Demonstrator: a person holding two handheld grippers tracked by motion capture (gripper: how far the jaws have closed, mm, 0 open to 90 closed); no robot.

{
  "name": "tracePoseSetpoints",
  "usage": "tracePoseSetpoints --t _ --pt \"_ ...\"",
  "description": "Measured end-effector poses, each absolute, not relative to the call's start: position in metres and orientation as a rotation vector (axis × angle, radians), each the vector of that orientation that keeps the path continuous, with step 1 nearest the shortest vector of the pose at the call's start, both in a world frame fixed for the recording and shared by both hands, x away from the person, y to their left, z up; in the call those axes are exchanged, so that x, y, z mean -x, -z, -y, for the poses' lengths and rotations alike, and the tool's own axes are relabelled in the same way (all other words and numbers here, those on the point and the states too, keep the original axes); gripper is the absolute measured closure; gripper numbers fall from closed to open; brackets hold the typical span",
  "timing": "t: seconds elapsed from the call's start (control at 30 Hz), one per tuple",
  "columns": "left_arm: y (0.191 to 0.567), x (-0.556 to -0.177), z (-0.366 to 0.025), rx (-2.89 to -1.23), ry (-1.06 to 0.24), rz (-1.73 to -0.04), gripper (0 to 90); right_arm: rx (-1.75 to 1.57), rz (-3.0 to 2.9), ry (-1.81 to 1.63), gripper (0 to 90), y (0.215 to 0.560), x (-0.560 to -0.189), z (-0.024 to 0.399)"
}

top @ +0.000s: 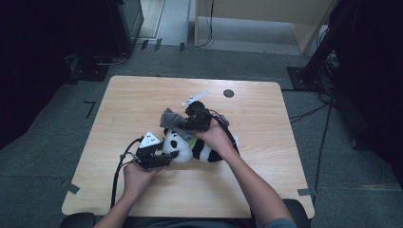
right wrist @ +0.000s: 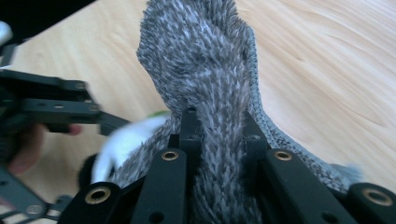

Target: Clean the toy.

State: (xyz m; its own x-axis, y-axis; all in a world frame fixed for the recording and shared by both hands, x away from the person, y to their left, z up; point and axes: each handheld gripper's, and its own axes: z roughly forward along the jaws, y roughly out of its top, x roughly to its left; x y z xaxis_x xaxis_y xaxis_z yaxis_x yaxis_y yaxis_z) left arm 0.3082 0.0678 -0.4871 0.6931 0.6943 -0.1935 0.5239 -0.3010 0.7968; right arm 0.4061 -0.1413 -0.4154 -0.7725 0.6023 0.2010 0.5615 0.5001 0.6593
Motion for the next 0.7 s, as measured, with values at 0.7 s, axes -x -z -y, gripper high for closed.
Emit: tracePoseSetpoints --t 0.7 --pt "0.487 -0.309 -0.068 -1.973 -0.227 -0.937 39.2 -1.148 -2.545 -1.119 77.7 0.408 -0.421 0.183"
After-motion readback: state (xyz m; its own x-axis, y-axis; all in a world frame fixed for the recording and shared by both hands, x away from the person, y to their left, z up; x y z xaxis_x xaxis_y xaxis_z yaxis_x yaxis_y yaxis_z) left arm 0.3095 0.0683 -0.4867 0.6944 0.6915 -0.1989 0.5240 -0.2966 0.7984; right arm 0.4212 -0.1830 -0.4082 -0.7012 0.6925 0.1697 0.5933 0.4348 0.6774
